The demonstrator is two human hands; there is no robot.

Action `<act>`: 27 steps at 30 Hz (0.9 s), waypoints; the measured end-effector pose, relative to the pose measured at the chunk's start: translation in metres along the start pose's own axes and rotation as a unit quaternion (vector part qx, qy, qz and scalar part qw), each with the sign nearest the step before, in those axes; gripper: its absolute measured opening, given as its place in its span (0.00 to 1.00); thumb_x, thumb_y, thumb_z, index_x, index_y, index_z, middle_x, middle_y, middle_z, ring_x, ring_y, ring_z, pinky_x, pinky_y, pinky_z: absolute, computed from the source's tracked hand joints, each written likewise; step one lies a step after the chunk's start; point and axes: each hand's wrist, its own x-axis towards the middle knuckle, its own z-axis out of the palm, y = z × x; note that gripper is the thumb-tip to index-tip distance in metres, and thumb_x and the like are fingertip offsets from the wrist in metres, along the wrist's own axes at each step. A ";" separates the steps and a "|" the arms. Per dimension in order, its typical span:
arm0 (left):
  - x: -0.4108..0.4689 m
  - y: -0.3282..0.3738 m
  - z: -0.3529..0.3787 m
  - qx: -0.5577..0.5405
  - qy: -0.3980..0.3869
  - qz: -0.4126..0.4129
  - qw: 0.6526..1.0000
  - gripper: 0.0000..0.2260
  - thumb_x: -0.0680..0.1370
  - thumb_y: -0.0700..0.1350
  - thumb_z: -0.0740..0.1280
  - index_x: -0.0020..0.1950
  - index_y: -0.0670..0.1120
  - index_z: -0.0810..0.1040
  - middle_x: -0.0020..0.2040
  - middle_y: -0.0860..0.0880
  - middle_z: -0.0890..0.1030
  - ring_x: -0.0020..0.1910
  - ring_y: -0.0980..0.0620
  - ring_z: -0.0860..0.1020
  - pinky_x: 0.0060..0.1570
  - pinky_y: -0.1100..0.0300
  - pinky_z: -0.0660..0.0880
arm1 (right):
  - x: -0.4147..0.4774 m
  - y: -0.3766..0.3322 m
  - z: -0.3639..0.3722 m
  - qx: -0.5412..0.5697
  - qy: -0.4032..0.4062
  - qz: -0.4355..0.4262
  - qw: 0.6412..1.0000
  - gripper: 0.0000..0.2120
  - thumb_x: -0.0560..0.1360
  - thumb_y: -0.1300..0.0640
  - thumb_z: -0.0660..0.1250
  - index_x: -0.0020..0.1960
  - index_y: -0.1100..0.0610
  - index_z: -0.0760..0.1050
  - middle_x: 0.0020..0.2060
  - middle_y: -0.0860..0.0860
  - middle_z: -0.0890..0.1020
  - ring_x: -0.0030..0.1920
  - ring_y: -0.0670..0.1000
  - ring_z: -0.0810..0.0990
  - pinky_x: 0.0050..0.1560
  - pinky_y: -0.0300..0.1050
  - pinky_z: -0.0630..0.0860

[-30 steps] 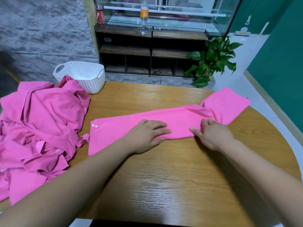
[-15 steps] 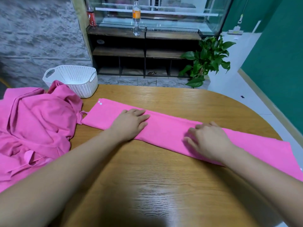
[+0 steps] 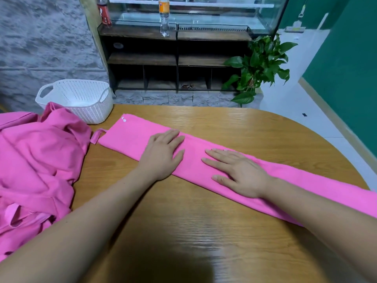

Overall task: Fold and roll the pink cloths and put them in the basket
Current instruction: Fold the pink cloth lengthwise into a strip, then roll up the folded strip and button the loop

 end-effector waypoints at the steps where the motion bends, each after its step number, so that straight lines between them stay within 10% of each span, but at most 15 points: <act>1: 0.004 -0.001 0.000 0.004 0.020 -0.005 1.000 0.23 0.84 0.59 0.57 0.76 0.51 0.74 0.79 0.50 0.71 0.79 0.49 0.67 0.75 0.46 0.62 | 0.003 0.002 0.002 0.005 0.004 0.012 1.000 0.28 0.86 0.34 0.50 0.85 0.38 0.53 0.85 0.39 0.50 0.84 0.40 0.45 0.84 0.48 0.48; 20: 0.003 -0.001 0.000 -0.020 0.031 -0.035 0.999 0.23 0.84 0.61 0.55 0.75 0.54 0.73 0.78 0.54 0.72 0.78 0.53 0.67 0.70 0.50 0.66 | 0.133 0.003 0.005 0.046 0.080 0.370 0.924 0.32 0.85 0.37 0.46 0.86 0.48 0.53 0.85 0.54 0.52 0.85 0.55 0.48 0.84 0.55 0.45; 27: 0.003 -0.003 0.000 -0.030 0.023 -0.051 0.998 0.22 0.85 0.61 0.57 0.76 0.53 0.73 0.78 0.54 0.73 0.78 0.55 0.67 0.70 0.51 0.65 | 0.100 -0.011 0.004 0.058 0.095 0.298 0.948 0.31 0.87 0.39 0.51 0.85 0.51 0.57 0.85 0.56 0.56 0.84 0.57 0.53 0.84 0.56 0.51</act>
